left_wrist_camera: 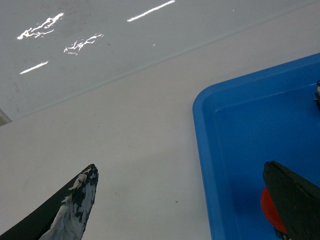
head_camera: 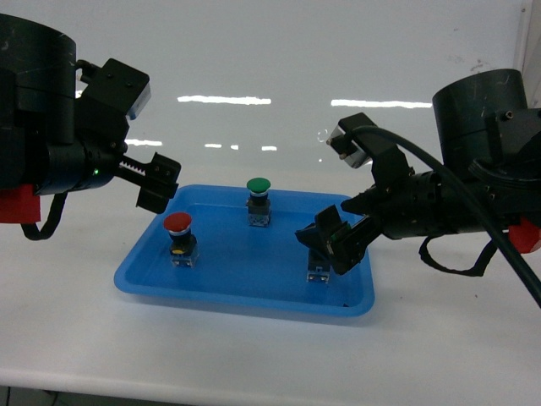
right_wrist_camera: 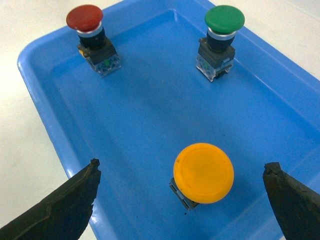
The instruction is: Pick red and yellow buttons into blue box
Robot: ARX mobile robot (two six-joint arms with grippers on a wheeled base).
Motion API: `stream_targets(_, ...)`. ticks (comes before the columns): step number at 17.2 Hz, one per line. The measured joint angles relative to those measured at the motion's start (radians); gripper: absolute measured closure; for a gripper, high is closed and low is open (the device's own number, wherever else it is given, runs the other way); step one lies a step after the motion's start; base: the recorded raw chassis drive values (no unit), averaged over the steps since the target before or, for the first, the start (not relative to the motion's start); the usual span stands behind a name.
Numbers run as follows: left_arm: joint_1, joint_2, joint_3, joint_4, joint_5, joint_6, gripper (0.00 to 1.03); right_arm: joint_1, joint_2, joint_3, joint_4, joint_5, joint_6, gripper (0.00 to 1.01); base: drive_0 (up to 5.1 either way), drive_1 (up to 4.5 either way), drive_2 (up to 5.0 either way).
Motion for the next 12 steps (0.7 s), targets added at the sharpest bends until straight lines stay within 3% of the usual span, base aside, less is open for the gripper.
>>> stream_targets(2,0.0,0.0,0.0,0.0,0.0,0.0,0.05,0.005,0.012,-0.007,0.019,0.029,-0.013,0.03,0.0,0.0,0.0)
stream_targets(12,0.0,0.0,0.0,0.0,0.0,0.0,0.05,0.01,0.053,0.006,0.006,0.034,-0.016,0.03,0.0,0.0,0.0)
